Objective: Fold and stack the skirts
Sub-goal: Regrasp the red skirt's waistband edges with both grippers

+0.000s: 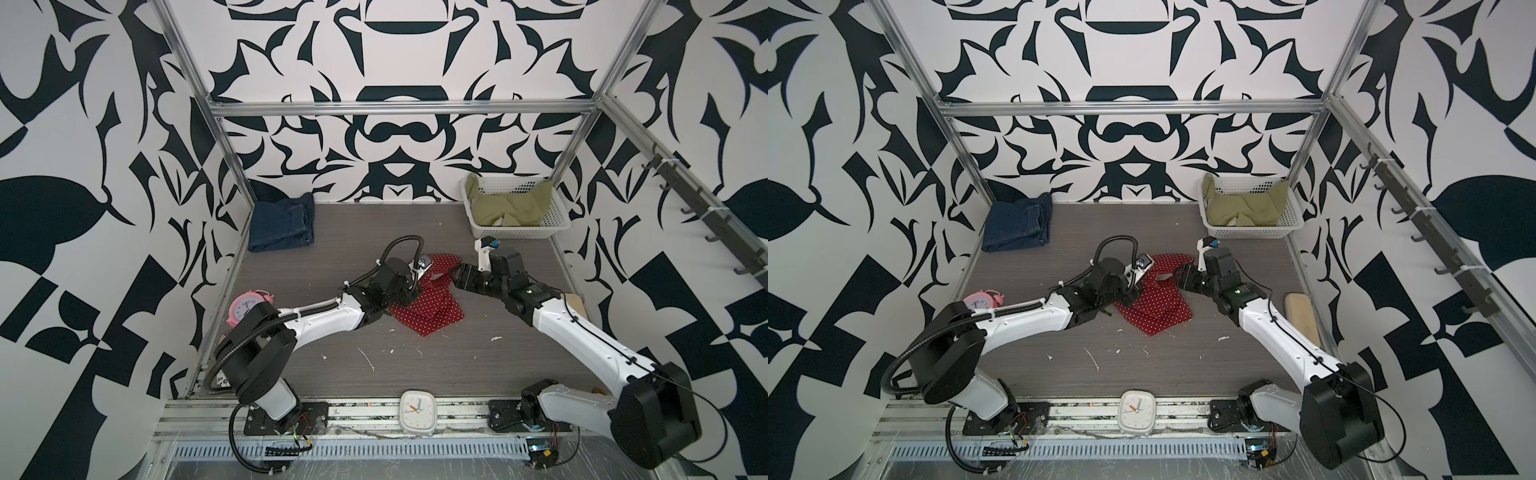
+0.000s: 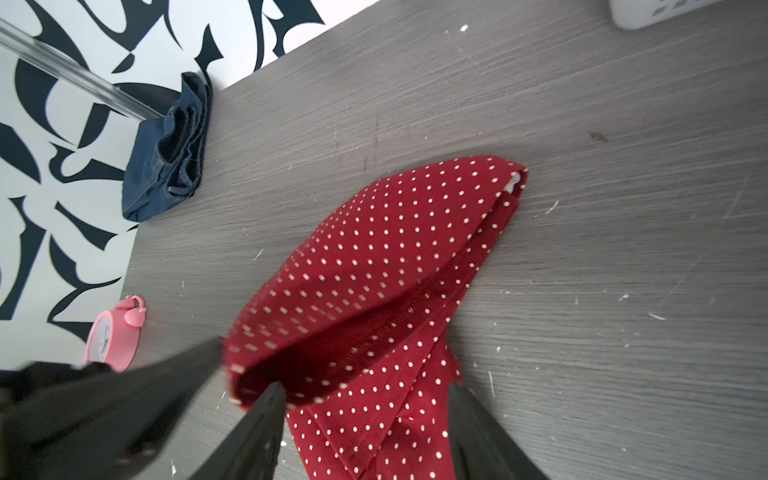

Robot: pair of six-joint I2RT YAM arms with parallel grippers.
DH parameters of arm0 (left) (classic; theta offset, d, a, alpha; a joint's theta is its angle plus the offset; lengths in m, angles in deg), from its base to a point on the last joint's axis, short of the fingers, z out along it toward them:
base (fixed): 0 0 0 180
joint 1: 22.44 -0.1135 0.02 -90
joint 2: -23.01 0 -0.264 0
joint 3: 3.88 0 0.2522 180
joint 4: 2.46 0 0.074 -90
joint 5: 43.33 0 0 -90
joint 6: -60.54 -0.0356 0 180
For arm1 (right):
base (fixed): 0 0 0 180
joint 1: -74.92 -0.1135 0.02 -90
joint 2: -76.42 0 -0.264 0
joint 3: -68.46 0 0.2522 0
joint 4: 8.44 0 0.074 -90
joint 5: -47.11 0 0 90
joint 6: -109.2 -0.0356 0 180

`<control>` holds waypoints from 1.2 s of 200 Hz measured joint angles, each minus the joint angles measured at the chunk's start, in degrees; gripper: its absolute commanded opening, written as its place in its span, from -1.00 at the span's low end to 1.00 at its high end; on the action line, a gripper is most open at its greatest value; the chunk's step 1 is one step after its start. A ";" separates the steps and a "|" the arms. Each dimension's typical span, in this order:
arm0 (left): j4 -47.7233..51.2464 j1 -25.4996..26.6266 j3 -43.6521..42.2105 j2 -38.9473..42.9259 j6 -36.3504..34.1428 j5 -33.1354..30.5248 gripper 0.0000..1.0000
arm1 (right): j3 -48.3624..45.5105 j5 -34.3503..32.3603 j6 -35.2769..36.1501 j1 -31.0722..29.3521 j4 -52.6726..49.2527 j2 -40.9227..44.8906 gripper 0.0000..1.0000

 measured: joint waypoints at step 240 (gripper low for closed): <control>4.61 -2.54 -0.07 9.55 4.66 -8.46 -1.00 | -13.51 9.53 -11.19 -9.64 11.32 -12.57 -0.69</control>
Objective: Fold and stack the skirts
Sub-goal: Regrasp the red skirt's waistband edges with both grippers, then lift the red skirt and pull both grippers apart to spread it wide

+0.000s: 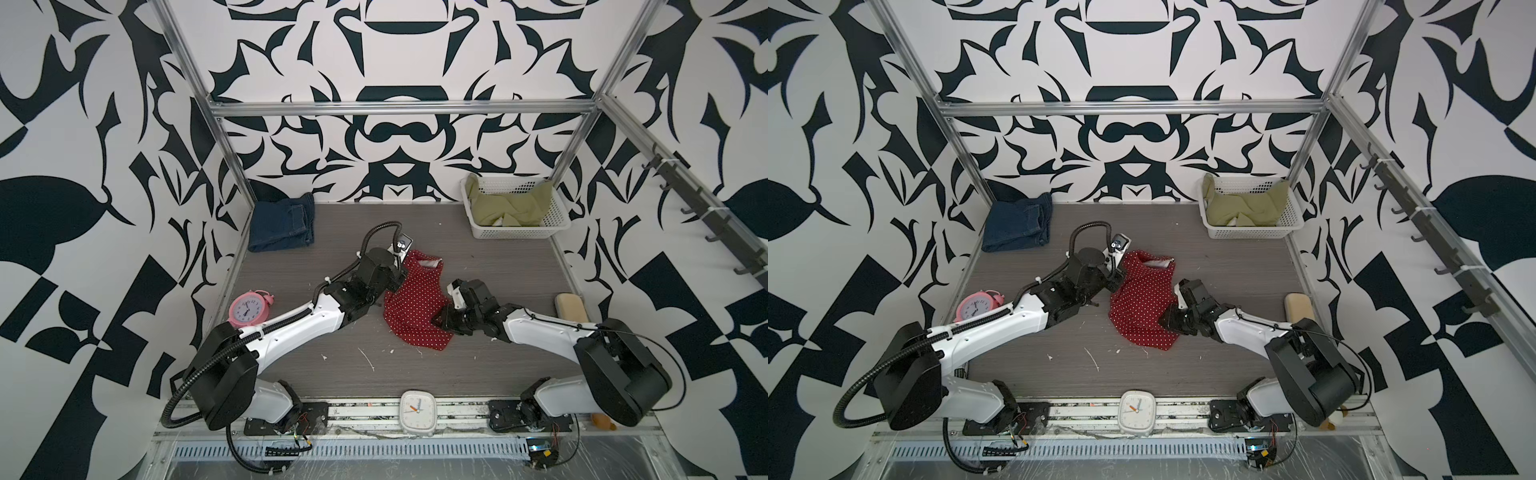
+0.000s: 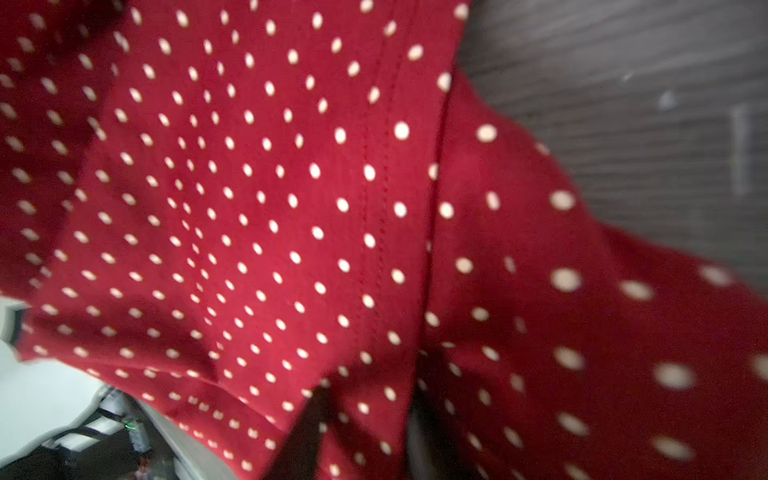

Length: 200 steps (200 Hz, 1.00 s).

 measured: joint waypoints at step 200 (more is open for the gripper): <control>12.90 -2.58 -0.28 38.03 -5.81 -9.44 -1.00 | 46.56 -29.81 25.20 5.90 -51.52 25.24 -1.00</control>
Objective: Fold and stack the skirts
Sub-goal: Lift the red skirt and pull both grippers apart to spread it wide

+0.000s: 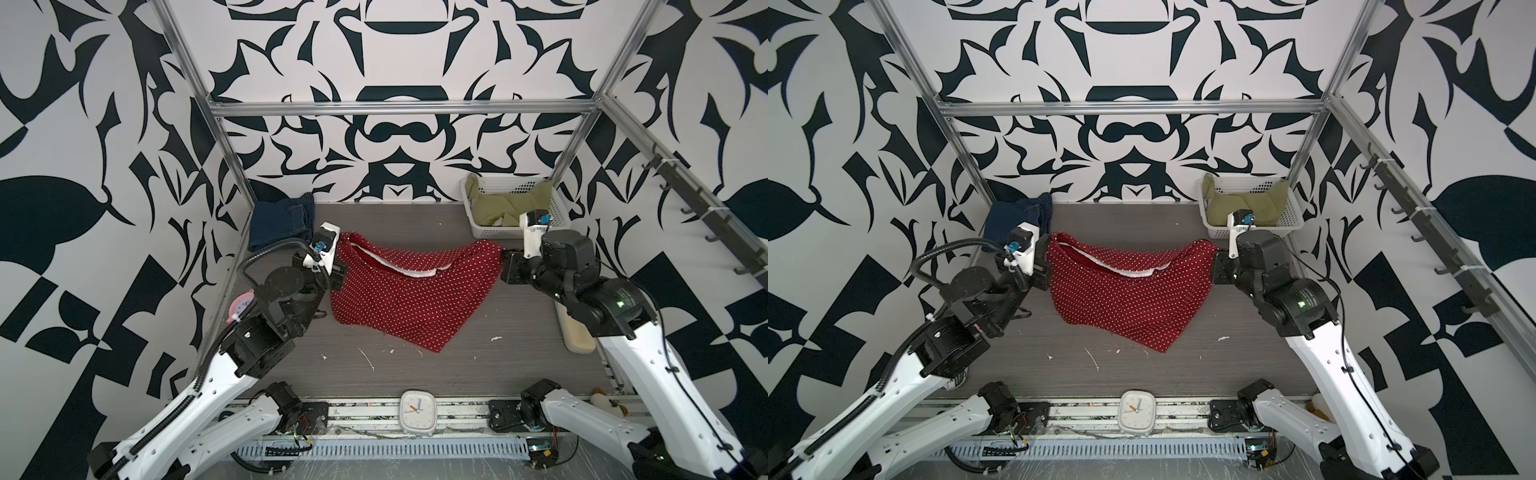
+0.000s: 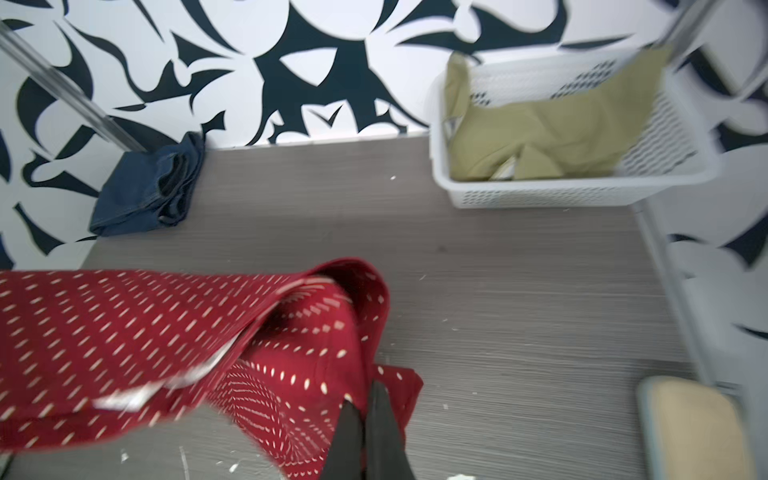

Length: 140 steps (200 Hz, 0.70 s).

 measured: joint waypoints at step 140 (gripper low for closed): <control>7.63 -0.04 2.51 7.30 4.96 4.63 -1.00 | 12.70 -10.99 6.23 -0.02 -9.16 4.17 -1.00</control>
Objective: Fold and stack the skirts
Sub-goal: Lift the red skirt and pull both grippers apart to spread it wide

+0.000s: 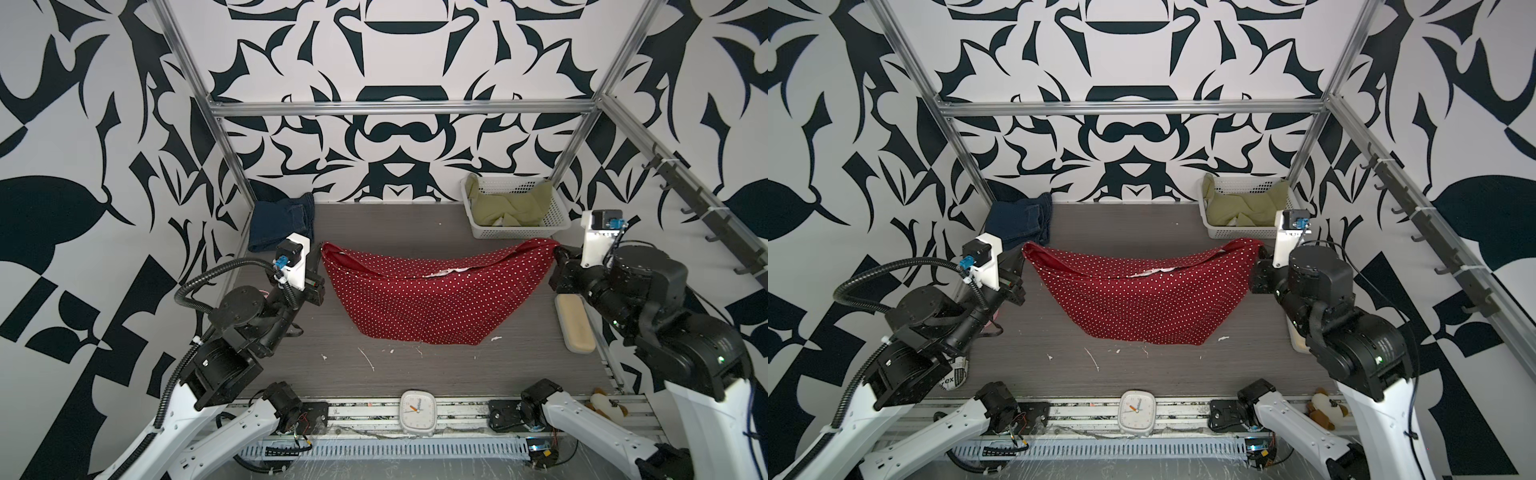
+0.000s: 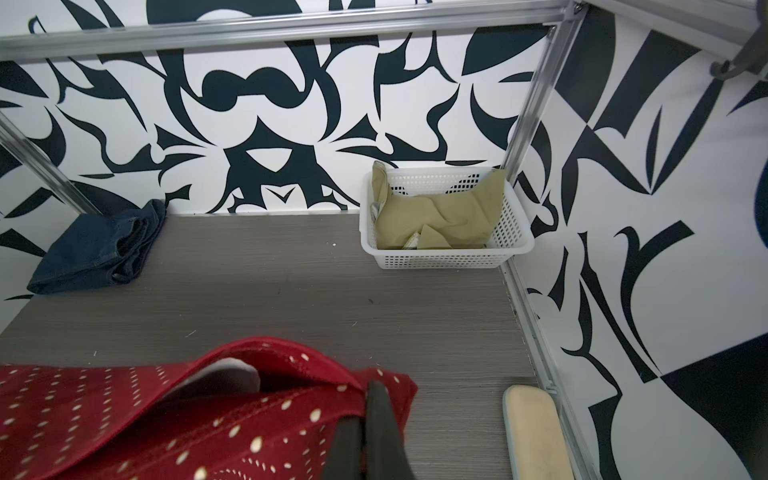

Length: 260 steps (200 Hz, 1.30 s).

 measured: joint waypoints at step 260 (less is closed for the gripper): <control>-23.56 -34.82 -21.05 -32.50 30.84 14.01 0.84 | 46.14 11.98 7.54 1.40 33.33 -78.64 0.48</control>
